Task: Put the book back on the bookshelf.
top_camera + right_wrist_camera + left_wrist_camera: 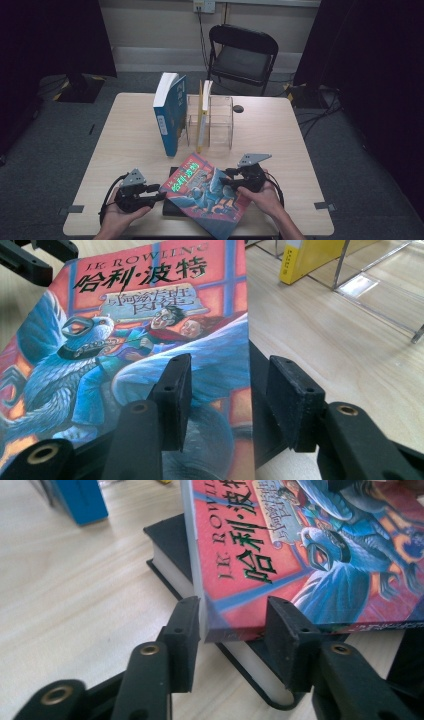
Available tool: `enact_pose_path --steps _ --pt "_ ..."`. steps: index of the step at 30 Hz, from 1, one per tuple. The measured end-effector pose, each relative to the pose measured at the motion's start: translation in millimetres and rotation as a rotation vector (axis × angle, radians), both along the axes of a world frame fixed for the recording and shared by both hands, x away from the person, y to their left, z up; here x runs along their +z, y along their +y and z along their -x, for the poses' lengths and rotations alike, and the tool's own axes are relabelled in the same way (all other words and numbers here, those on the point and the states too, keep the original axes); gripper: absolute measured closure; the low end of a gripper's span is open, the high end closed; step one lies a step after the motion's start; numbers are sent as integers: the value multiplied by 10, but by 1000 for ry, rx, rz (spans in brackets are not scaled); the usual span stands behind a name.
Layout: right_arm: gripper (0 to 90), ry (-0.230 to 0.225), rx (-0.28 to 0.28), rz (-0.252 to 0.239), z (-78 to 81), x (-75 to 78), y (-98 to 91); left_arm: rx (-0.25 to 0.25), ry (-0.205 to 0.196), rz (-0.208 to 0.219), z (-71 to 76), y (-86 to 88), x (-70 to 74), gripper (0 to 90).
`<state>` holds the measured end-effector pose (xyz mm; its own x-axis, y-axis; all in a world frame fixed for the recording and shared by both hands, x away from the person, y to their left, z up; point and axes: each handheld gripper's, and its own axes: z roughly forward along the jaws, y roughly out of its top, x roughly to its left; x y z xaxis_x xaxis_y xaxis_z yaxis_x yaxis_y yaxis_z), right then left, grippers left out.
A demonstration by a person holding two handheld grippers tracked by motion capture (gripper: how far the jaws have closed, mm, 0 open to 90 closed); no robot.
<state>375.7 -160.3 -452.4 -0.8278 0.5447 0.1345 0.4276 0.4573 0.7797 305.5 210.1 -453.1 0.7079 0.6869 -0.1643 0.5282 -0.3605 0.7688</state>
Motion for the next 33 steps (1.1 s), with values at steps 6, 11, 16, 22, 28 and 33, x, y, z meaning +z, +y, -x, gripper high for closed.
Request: enact_pose_path --steps 6,11,16,22,28,33 --pt "584 33 21 25 55 42 -27 43 -15 -19 -92 -50 -27 577" --pt "574 29 -4 32 152 46 -86 70 7 -7 -240 -90 -71 603" --pt "569 28 -33 22 281 35 -152 93 -19 -22 -365 -180 -70 628" --pt "547 0 -72 18 414 22 -153 137 -8 16 -616 -260 -101 631" --pt "522 8 -72 11 513 17 -158 155 12 20 -779 -338 -94 629" --pt "483 -4 -56 -3 528 2 -170 128 42 27 -673 -295 -91 508"
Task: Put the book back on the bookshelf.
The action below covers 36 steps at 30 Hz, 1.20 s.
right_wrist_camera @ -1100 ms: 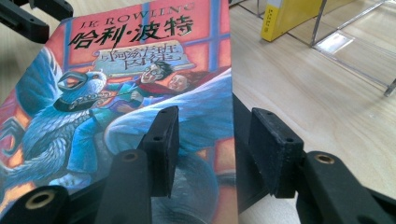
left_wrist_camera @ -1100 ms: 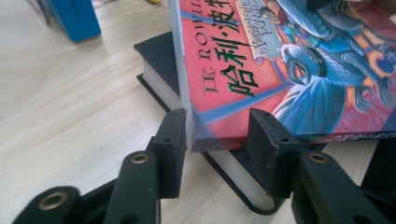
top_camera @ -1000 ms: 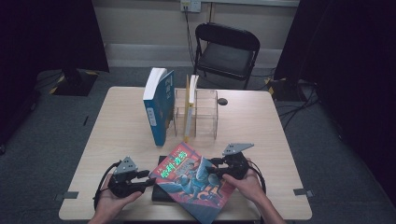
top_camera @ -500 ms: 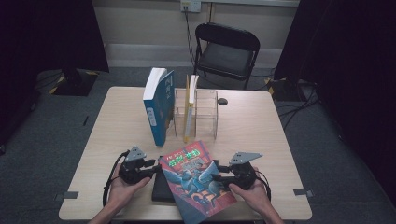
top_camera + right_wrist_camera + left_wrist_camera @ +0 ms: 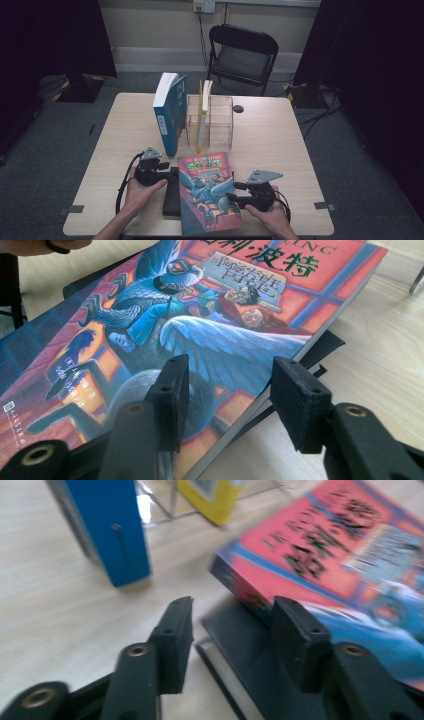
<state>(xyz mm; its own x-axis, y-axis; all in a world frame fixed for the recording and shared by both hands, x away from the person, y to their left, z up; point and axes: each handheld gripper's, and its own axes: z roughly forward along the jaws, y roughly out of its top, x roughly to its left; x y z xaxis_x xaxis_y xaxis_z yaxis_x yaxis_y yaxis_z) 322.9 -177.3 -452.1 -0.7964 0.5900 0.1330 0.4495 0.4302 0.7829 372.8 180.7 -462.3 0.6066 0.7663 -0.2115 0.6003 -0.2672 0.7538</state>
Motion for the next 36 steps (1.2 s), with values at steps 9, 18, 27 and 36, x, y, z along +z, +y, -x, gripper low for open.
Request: enact_pose_path --steps 9,18,27,36 --pt "257 12 -62 -20 -177 -68 150 -60 14 9 272 -66 86 534" --pt "257 52 -72 -18 -56 -58 150 -49 27 38 275 -38 74 561" --pt "256 46 -57 -27 21 -67 156 -36 34 26 207 -25 51 603" --pt "277 8 -77 -22 -46 -68 220 -47 37 74 229 12 121 529"
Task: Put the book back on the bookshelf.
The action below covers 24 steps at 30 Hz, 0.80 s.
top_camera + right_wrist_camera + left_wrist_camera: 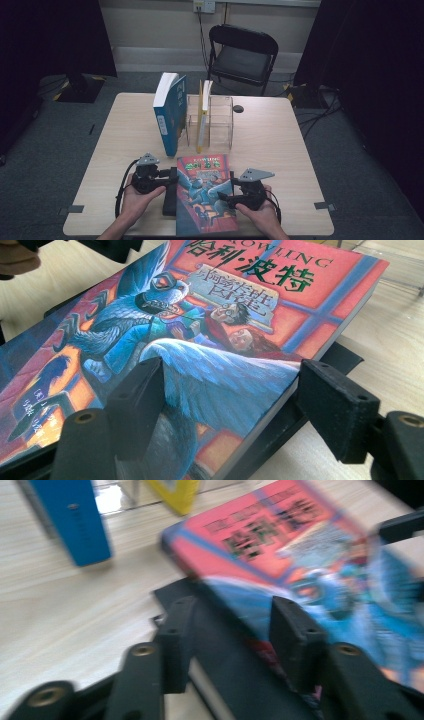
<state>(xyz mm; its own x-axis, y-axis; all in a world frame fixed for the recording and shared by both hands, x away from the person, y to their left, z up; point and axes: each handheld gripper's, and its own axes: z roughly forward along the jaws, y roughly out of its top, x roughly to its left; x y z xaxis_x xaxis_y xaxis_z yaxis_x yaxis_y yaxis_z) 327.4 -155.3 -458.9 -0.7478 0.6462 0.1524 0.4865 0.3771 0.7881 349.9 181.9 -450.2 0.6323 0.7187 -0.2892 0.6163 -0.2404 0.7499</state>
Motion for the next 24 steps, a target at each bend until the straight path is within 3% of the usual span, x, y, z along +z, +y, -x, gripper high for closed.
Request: enact_pose_path --steps 2,6,10,13,14,19,24 --pt "284 -2 5 -6 -14 -4 -4 -11 3 -23 24 -35 -13 526" --pt "286 -13 9 -4 -59 -5 4 -49 24 -14 25 -144 -38 487" --pt "247 10 -20 -16 -150 -20 37 -34 14 -35 42 -200 -40 424" --pt "230 44 -28 -46 -202 -49 35 -32 23 -21 33 -188 -58 401" --pt "224 53 -28 -56 -213 -60 31 -30 37 2 22 -179 -87 378" --pt "206 47 -38 -67 -214 -78 41 -40 23 -20 32 -200 -80 350" --pt "204 52 -43 -59 -224 -67 56 -42 14 -13 35 -193 -92 346"
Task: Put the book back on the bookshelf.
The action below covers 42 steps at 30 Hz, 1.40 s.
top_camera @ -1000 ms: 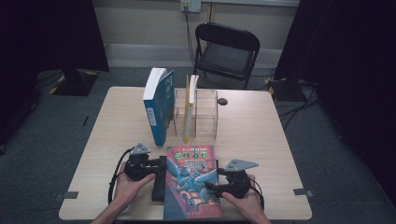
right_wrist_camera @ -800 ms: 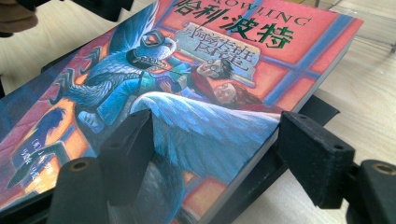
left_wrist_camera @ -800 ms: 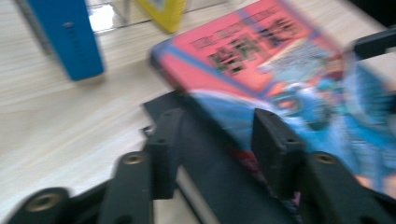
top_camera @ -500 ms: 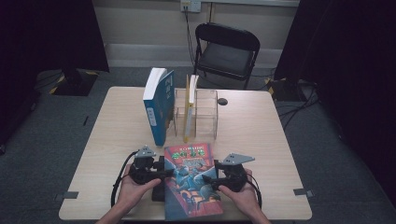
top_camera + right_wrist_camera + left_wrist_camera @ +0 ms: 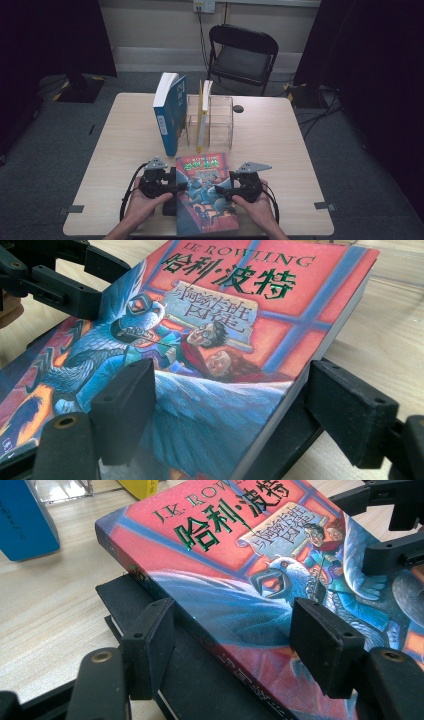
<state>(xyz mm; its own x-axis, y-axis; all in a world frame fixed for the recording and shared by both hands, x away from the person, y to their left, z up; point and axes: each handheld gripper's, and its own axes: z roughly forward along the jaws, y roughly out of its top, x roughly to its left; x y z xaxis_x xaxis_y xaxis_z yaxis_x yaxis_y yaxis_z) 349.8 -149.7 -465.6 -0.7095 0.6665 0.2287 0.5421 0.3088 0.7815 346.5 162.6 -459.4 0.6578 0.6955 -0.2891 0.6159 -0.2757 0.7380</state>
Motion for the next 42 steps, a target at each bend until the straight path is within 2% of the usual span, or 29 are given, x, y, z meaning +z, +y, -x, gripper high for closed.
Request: enact_pose_path --steps 5,10,11,15,18,22,26,28,31,33,35,37,42 --pt "204 8 -8 5 -10 7 11 1 -15 12 6 -2 -19 332" --pt "209 18 -16 21 -13 28 33 -3 -19 4 7 -7 -16 324" --pt "211 -2 -17 39 5 45 50 0 -14 4 6 -12 -13 321" --pt "291 17 -37 27 -10 65 21 -10 -23 -25 21 -53 -5 261" --pt "387 0 -48 17 -8 85 -11 -6 -23 -32 26 -73 0 248" --pt "409 -26 -55 20 16 118 1 -4 -18 -30 21 -73 6 257" --pt "436 -17 -60 5 2 111 -24 -7 -20 -33 17 -59 7 271" --pt "414 -10 -58 5 -5 92 -30 -10 -23 -36 16 -54 6 271" --pt "314 -6 -26 22 -60 67 -21 -2 -26 -26 19 -52 -2 278" --pt "237 12 -28 49 -114 77 -18 1 -24 -25 23 -54 -2 278" --pt "238 20 -30 40 -128 65 -23 3 -27 -26 26 -56 -3 276" --pt "236 31 -34 2 -130 25 -26 5 -32 -20 27 -61 -13 270" --pt "188 25 -55 16 -141 23 93 14 -38 -23 33 -73 -14 264"
